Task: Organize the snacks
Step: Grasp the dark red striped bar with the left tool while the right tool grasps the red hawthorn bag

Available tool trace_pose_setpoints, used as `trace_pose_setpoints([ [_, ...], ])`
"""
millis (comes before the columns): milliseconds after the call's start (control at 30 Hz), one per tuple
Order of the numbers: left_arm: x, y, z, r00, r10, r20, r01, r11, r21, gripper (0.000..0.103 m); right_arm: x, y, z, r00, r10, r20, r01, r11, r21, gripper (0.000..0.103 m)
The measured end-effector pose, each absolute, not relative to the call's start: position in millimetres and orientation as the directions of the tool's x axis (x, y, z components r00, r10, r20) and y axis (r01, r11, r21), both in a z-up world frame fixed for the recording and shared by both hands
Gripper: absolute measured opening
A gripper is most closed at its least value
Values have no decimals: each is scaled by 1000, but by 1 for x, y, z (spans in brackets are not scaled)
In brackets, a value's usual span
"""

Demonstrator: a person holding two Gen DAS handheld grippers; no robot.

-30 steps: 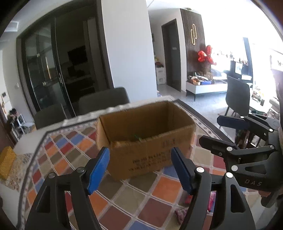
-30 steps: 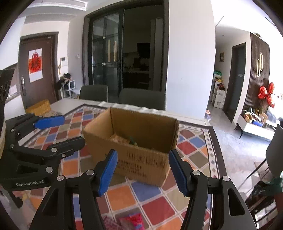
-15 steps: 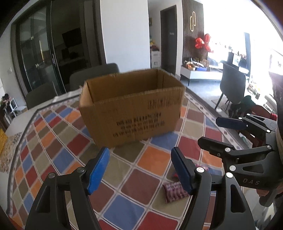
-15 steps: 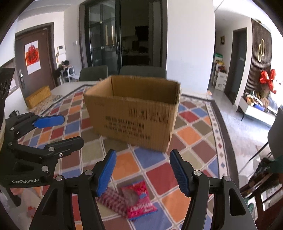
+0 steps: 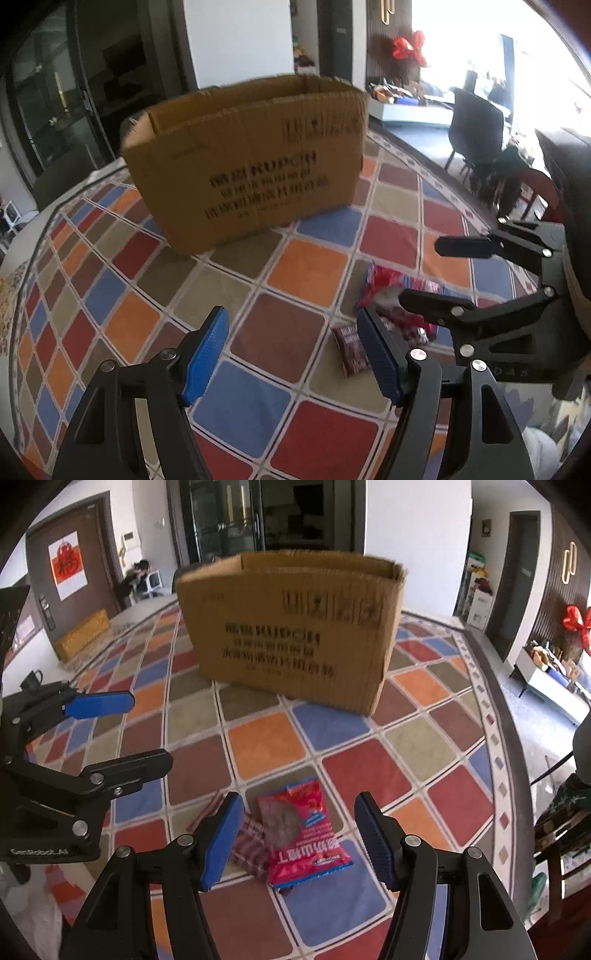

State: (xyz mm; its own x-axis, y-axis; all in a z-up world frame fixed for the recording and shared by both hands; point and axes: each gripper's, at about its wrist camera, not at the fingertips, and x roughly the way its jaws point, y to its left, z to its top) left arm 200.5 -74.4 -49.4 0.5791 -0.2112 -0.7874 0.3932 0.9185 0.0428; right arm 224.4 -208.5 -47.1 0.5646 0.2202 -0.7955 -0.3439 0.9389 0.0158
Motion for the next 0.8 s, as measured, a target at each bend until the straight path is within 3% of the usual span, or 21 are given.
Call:
trace_pose_setpoints([
  [300, 201, -84, -71, 482, -287, -828, 541, 841, 23, 71, 232, -203, -69, 511, 204, -835, -371, 929, -1, 63],
  [633, 195, -105, -84, 346, -363, -865, 799, 597, 69, 71, 232, -199, -78, 499, 175, -849, -377, 926, -31, 63],
  [800, 200, -115, -89, 312, -377, -872, 853, 516, 82, 71, 232, -195, -83, 493, 165, -854, -379, 925, -40, 63],
])
